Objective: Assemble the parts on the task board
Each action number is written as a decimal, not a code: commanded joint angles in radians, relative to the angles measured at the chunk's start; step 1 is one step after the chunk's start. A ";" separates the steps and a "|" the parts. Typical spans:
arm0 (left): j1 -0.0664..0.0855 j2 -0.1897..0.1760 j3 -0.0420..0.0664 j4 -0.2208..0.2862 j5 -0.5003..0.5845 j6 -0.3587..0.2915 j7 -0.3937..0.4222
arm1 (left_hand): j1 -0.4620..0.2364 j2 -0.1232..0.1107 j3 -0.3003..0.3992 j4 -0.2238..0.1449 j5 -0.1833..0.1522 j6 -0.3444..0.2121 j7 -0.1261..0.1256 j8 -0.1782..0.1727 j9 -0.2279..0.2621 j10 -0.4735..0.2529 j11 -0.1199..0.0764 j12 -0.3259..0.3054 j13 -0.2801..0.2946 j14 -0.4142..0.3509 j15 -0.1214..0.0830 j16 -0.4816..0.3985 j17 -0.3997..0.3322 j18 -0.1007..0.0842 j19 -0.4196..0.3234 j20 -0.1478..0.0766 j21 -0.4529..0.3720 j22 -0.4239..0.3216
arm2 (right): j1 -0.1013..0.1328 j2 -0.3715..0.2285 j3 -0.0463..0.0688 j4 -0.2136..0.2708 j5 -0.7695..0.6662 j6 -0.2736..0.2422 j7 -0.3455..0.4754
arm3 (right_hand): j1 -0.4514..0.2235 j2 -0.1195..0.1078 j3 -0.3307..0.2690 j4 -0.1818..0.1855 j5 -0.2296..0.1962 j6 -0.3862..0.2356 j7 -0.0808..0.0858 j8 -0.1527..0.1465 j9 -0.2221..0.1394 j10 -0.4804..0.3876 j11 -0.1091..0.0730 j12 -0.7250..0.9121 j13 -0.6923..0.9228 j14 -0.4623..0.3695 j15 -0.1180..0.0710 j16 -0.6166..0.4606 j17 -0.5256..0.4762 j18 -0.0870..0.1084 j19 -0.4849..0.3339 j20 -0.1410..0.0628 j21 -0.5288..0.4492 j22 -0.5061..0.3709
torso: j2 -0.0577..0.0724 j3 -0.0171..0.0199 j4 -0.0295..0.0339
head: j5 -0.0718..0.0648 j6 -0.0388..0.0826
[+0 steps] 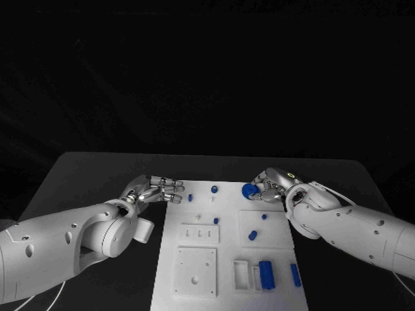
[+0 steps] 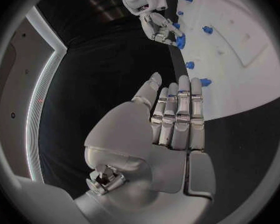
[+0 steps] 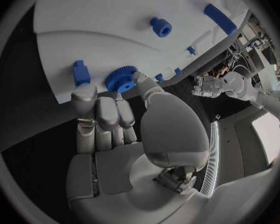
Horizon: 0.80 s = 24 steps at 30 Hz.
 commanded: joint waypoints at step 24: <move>0.000 -0.001 0.001 0.005 0.003 0.014 0.010 | -0.009 0.002 0.000 0.002 -0.002 -0.008 0.000 0.001 -0.001 -0.008 -0.001 -0.002 0.000 0.001 0.006 -0.005 0.000 0.005 0.005 0.001 0.009 -0.005 | -0.013 0.009 -0.003 0.005 -0.111 -0.021 -0.052 | -0.022 0.012 0.168 -0.045 0.015 0.149 -0.037 -0.003 0.004 0.015 -0.026 0.007 0.009 0.008 -0.022 0.003 0.007 -0.009 0.018 -0.016 0.029 0.096 | -0.002 0.0007 -0.0023 | 0.002 -0.007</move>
